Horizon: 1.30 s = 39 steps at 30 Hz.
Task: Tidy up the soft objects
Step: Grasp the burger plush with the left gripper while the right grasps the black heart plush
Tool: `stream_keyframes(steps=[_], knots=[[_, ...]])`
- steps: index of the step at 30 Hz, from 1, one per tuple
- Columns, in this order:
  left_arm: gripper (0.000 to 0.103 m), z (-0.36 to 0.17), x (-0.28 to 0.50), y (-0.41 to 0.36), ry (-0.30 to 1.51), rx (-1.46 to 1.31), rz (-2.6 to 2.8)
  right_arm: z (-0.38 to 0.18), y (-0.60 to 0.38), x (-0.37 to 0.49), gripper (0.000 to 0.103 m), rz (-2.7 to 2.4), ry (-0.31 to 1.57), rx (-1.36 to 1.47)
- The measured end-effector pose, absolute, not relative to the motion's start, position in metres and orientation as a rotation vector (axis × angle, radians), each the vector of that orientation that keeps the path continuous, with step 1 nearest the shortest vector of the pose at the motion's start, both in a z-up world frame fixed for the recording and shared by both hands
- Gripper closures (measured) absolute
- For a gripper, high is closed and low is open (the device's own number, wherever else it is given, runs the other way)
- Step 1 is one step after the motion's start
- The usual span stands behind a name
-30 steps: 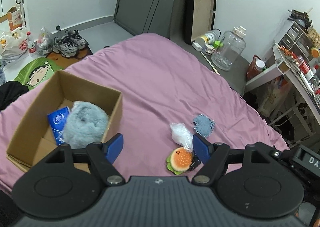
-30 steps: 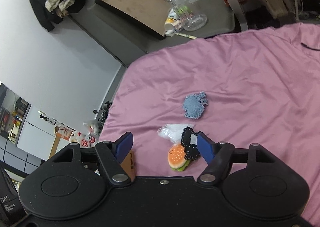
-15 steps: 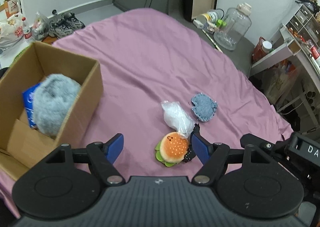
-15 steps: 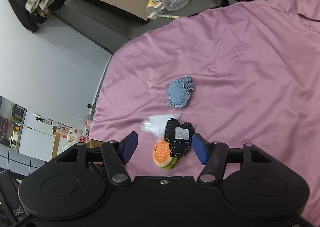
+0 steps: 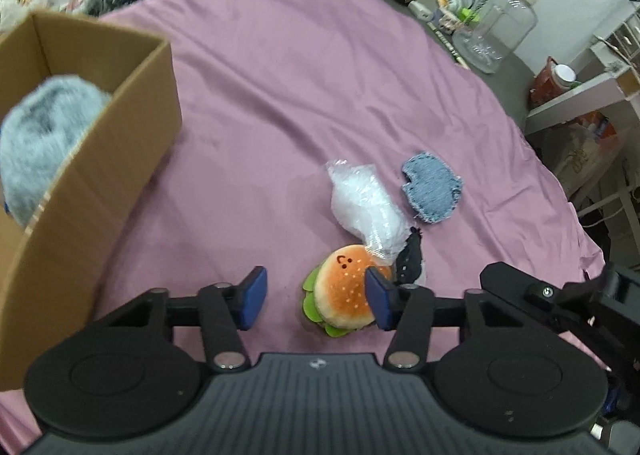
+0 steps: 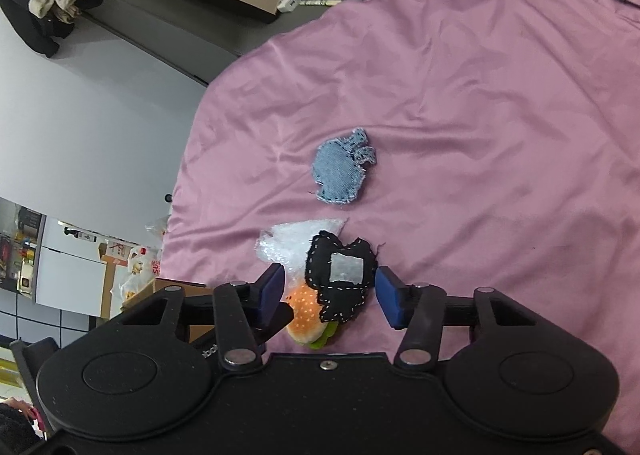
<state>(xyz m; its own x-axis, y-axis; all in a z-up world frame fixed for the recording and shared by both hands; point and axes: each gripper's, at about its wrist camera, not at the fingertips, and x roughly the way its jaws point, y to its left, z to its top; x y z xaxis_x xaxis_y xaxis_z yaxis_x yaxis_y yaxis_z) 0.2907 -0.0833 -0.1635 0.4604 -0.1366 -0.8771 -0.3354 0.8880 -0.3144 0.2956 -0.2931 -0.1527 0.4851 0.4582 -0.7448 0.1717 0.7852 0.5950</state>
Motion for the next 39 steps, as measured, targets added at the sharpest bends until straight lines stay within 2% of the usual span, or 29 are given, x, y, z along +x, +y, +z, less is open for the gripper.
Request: stream_keyframes(steps=[3, 15, 17, 21, 27, 32, 39], knots=[[0.059, -0.173, 0.294, -0.084, 1.111, -0.515, 0.131, -0.160, -0.291, 0.301, 0.055, 0.187, 1.089, 0.680], [0.060, -0.193, 0.306, -0.088, 1.120, -0.608, 0.122, -0.181, -0.286, 0.318, 0.056, 0.170, 1.144, 0.672], [0.078, -0.192, 0.307, -0.088, 1.115, -0.622, 0.101, -0.186, -0.284, 0.321, 0.056, 0.169, 1.156, 0.669], [0.085, -0.190, 0.308, -0.085, 1.116, -0.651, 0.080, -0.197, -0.277, 0.326, 0.058, 0.167, 1.192, 0.670], [0.086, -0.186, 0.303, -0.076, 1.125, -0.676, 0.079, -0.202, -0.269, 0.328, 0.059, 0.169, 1.210, 0.653], [0.087, -0.181, 0.299, -0.071, 1.127, -0.677, 0.086, -0.202, -0.261, 0.326, 0.070, 0.185, 1.209, 0.626], [0.087, -0.162, 0.291, -0.063, 1.096, -0.664, 0.074, -0.176, -0.263, 0.315, 0.072, 0.204, 1.138, 0.614]])
